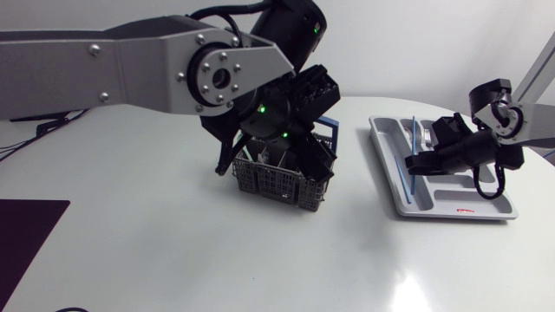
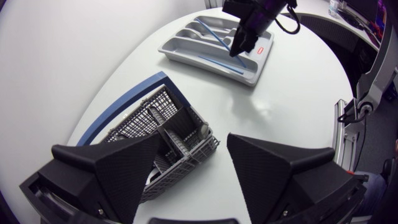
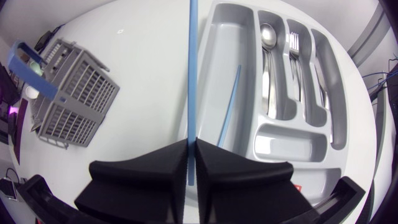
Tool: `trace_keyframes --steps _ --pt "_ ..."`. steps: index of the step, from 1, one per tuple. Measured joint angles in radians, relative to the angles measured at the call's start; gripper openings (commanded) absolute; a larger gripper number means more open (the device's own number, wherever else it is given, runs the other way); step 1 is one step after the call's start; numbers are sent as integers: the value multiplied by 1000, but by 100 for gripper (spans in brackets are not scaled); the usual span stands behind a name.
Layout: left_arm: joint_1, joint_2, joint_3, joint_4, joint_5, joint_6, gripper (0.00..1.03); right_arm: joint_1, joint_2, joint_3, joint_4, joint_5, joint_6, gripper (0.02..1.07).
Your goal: Unload the cutlery basket into the drawer organizer.
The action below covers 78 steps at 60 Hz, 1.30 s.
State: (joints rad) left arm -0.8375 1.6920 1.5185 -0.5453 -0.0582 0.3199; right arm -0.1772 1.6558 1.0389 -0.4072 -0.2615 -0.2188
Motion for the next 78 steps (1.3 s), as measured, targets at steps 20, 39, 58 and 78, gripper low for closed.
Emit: trace_keyframes --steps 20,39,58,78 --pt "0 43 -32 5 -12 52 78 25 261 204 -8 73 62 27" --pt "-13 95 -52 85 -57 74 77 24 238 152 -19 87 62 102" --pt "-79 217 -40 151 -206 101 77 19 -52 -42 -23 67 61 102" --pt "-79 255 33 154 -236 107 65 28 -155 -137 -31 49 54 102"
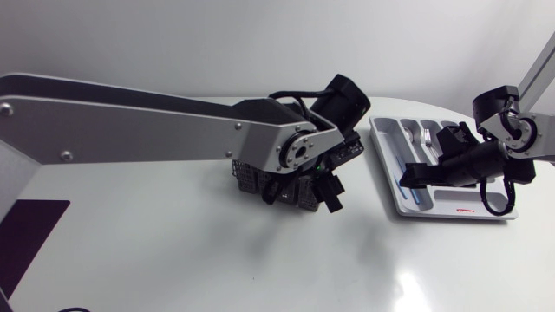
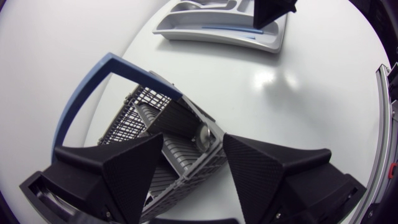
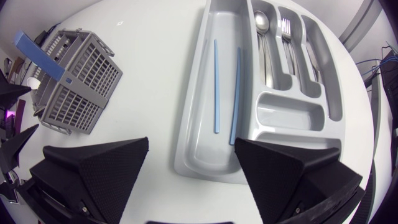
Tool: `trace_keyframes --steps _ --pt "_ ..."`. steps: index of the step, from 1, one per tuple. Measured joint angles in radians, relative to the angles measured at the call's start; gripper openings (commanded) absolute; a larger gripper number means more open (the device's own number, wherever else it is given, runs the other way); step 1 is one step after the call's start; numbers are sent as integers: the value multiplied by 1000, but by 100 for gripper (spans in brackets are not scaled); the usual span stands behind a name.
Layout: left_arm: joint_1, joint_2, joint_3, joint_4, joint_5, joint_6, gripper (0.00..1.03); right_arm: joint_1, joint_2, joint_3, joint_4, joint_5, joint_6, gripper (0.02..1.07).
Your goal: Unload the cutlery basket into the drawer organizer.
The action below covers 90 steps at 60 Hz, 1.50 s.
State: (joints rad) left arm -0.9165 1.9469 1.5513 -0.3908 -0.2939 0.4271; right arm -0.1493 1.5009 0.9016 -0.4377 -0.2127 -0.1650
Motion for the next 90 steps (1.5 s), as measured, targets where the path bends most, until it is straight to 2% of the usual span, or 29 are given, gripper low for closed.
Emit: trace_keyframes --steps 9,43,51,63,76,90 --pt "0 0 21 0 0 0 60 0 -6 -8 0 0 -1 102" --pt "15 35 34 -1 0 0 59 0 -11 -32 0 -19 -19 102" --pt "20 48 43 0 0 0 55 0 -11 -39 0 -19 -19 102" --pt "26 62 53 0 0 1 34 0 -15 -40 0 -19 -22 102" --pt "30 78 60 0 4 16 4 0 -18 -43 2 -19 -22 102" --pt "58 78 60 0 27 24 4 0 -43 -55 0 -19 -23 102"
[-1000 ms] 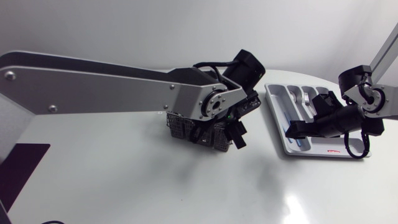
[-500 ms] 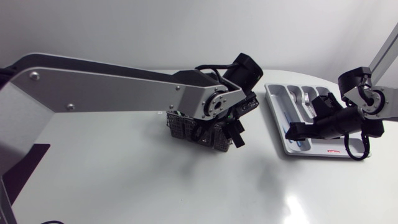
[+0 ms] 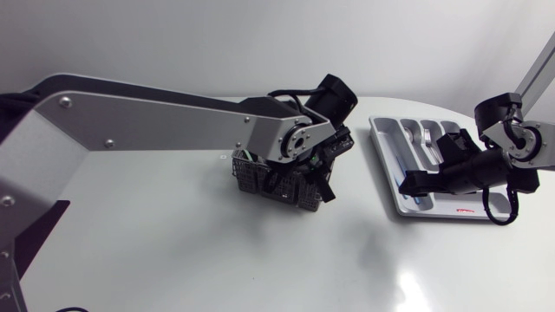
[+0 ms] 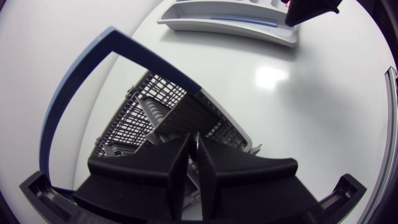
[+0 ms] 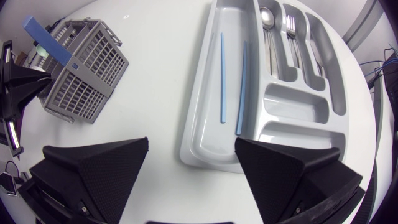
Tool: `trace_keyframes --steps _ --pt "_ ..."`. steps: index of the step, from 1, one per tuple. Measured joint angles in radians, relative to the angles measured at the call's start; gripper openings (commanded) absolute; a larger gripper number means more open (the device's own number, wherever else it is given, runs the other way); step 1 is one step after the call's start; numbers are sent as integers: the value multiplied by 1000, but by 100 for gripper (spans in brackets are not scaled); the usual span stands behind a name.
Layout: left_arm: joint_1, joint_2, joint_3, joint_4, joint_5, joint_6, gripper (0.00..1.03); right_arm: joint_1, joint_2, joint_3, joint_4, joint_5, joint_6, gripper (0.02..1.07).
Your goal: Unload the cutlery basket into the drawer organizer.
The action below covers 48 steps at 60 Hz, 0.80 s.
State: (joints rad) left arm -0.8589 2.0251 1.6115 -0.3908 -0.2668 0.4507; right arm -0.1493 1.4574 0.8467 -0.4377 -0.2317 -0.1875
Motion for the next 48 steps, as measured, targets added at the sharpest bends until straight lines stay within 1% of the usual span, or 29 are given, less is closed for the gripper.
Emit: trace_keyframes --steps 13,26,39,48 --pt "3 -23 0 0 0 22 4 18 -12 -20 0 0 0 102" --pt "2 -150 -8 4 0 30 4 42 -77 -56 0 -7 -4 102" --pt "-26 -311 -35 4 -3 29 4 97 -289 -75 -41 -63 -46 102" --pt "-47 -388 -35 -56 1 -13 4 183 -474 -104 -57 -82 -74 102"
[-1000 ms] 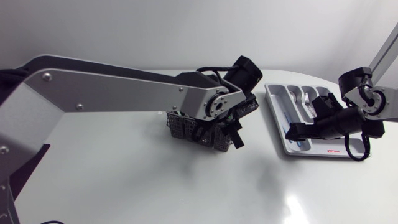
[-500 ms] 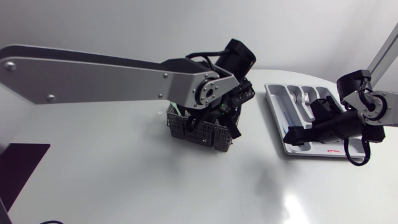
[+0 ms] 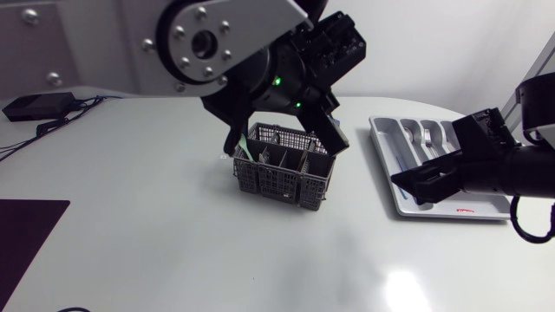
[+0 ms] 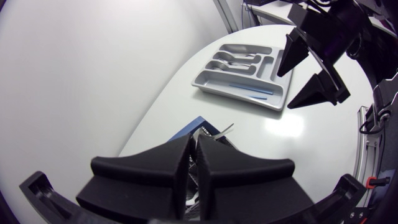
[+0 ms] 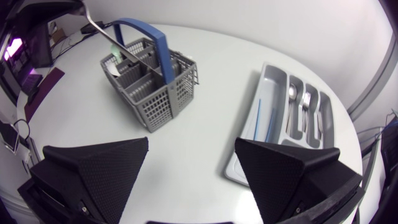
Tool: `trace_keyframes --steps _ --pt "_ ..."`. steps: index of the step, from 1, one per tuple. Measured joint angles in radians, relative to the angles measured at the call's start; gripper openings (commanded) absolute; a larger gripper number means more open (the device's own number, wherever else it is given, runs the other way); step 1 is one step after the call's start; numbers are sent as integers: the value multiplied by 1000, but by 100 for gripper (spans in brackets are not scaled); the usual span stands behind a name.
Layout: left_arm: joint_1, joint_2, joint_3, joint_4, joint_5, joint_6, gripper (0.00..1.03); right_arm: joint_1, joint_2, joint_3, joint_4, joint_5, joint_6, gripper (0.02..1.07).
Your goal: Unload the cutlery basket into the drawer organizer.
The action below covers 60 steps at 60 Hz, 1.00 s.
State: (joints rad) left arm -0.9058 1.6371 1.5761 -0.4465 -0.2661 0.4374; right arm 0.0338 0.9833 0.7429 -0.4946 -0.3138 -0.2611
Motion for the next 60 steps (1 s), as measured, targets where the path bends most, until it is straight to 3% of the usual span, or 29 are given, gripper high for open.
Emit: trace_keyframes --steps 19,28,45,60 --pt "-7 -18 -8 -156 156 -182 4 224 -264 -88 3 1 -59 102" --pt "-5 -6 -18 -186 224 -263 4 332 -311 -133 27 82 -62 101" --pt "7 33 -27 -212 319 -359 4 643 -316 -214 157 378 -66 76" --pt "7 44 -29 -215 367 -390 4 672 -245 -216 239 398 -85 50"
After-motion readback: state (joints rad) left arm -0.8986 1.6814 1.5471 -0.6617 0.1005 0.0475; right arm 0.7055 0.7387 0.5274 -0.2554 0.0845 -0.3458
